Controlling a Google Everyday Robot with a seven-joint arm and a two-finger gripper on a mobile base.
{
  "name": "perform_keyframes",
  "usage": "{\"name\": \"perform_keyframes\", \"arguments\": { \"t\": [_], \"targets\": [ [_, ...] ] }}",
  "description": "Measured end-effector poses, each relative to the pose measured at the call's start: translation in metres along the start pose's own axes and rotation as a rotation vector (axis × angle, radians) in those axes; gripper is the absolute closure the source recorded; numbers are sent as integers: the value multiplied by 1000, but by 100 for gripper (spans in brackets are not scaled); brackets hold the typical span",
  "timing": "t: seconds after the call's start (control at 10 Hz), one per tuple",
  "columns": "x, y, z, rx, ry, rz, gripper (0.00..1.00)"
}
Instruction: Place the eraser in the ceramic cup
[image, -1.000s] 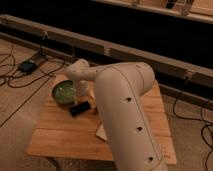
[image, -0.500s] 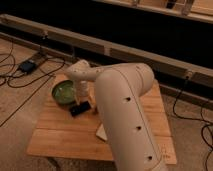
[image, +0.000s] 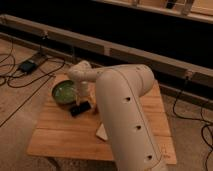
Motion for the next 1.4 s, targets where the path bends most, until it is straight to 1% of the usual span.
{"name": "perform_keyframes", "arguments": {
  "t": [0.5, 1.4],
  "targets": [
    [-2, -6, 5, -8, 17, 1, 40],
    [-2, -6, 5, -6, 19, -2, 40]
  ]
}}
